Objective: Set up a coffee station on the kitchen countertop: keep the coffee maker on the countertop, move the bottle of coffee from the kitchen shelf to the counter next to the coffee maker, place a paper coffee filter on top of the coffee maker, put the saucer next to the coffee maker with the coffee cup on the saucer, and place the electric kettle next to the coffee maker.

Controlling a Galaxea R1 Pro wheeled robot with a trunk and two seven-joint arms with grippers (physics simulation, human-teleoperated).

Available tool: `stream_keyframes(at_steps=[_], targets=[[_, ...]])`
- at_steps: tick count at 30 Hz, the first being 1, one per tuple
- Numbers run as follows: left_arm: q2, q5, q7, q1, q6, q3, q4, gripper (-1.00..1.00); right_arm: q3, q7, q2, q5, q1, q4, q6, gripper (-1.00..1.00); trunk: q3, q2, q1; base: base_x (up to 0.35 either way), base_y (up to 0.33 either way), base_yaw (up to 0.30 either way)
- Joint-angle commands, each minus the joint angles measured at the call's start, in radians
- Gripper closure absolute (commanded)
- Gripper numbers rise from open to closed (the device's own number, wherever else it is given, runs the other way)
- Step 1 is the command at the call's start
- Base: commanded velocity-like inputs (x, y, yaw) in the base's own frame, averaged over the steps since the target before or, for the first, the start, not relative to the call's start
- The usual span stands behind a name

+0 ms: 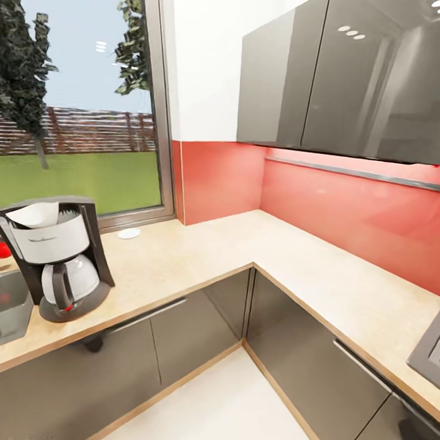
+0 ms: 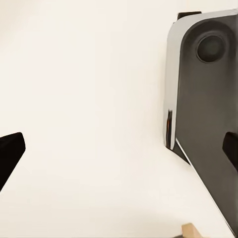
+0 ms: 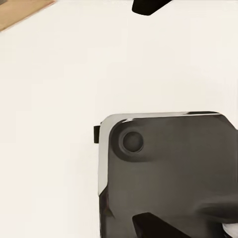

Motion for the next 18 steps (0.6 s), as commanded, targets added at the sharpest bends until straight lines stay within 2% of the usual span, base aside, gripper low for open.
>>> stream_keyframes(at_steps=[1,13,18], targets=[[0.0,-0.006,0.003,-0.001,-0.004,0.001,0.001,-1.0,-0.007,-0.001,0.001,0.01,-0.001,0.001,-0.003,-1.0,-0.001,-0.002,0.001,0.035,-0.019,0.214],[-0.003,-0.006,0.003,-0.001,-0.007,0.001,0.001,-1.0,-0.007,-0.001,0.001,0.01,-0.001,0.001,-0.003,-1.0,0.012,-0.002,0.001,0.005,-0.003,0.214],[-0.002,-0.006,0.003,-0.001,-0.074,0.001,0.004,-1.0,-0.007,-0.001,0.001,0.01,-0.001,0.001,-0.003,-1.0,0.018,-0.002,0.001,0.0,0.0,0.214]])
